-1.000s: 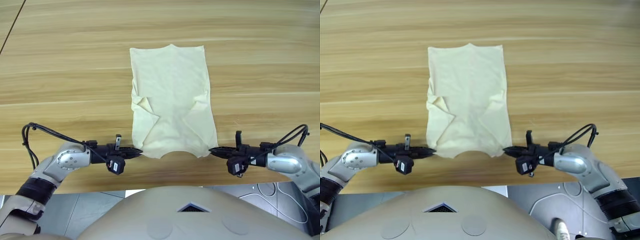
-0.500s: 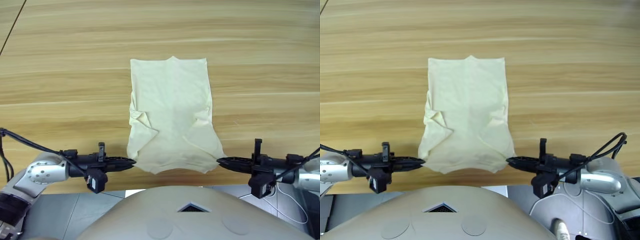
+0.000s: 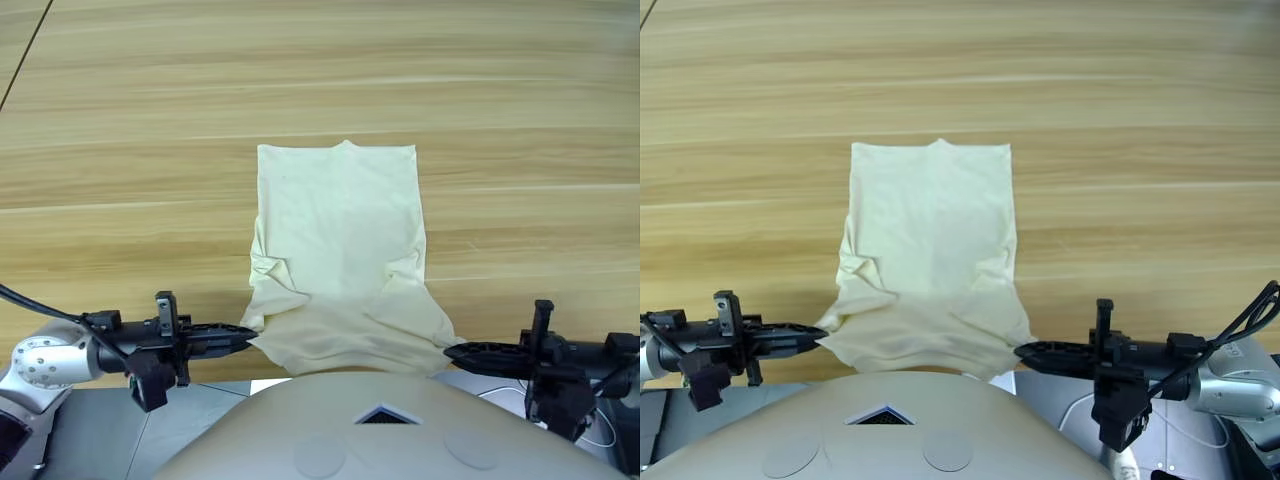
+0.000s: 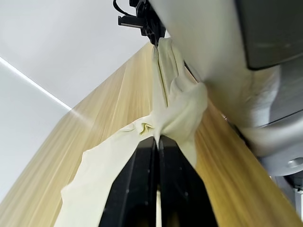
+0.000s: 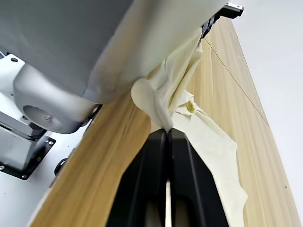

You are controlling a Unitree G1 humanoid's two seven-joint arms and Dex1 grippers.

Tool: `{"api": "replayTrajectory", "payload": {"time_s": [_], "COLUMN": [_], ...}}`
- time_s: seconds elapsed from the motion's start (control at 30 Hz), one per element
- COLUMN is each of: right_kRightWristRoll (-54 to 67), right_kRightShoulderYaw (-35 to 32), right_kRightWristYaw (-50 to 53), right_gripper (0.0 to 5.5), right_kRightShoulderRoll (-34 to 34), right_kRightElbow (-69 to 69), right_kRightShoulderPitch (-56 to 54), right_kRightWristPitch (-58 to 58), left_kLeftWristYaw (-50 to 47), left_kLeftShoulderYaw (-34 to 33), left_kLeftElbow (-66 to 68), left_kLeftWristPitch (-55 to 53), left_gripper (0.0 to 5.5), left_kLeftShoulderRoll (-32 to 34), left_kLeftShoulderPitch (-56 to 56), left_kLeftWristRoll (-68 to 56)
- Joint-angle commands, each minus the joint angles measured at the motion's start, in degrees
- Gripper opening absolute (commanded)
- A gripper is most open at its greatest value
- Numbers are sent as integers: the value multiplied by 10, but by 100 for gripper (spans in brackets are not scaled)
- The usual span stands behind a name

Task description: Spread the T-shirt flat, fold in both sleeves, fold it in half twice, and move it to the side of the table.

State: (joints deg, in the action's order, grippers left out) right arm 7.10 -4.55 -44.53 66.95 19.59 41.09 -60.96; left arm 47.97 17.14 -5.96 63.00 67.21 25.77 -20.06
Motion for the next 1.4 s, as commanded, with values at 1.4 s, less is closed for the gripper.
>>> {"api": "replayTrajectory", "payload": {"time_s": [1.4], "right_kRightWristRoll": [-449], "right_kRightShoulderYaw": [273], "right_kRightWristYaw": [453], "right_gripper": [72], "right_kRightShoulderRoll": [-448], "right_kRightElbow": [-804], "right_kRightShoulderPitch": [-819], "right_kRightWristPitch": [365], "left_kLeftWristYaw": [-354], "left_kLeftShoulderYaw": [-16], "left_kLeftElbow": [824], "left_kLeftWristPitch": [-315], "left_gripper": [70], "left_kLeftShoulderRoll": [-463], "left_kLeftShoulderPitch": [-690], "left_kLeftWristRoll": [442]}}
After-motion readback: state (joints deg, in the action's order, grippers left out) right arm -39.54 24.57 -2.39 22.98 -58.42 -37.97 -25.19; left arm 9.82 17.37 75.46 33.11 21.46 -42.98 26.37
